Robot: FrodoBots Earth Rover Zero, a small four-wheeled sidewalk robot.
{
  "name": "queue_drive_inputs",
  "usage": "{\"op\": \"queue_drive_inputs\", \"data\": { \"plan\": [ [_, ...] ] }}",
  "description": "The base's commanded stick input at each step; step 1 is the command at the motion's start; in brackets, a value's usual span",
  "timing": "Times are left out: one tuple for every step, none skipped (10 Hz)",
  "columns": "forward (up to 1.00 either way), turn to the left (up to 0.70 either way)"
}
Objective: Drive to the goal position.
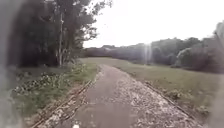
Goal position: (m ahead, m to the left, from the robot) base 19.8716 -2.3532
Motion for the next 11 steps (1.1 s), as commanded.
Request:
{"op": "queue_drive_inputs", "data": {
  "plan": [
    [0.7, 0.0],
    [0.7, 0.0],
    [0.7, 0.0],
    [0.7, 0.0],
    [0.3, 0.0],
    [0.0, 0.0],
    [0.0, 0.0],
    [0.0, 0.0],
    [0.0, 0.0],
    [0.0, 0.0],
    [0.29, 0.0]
  ]
}}
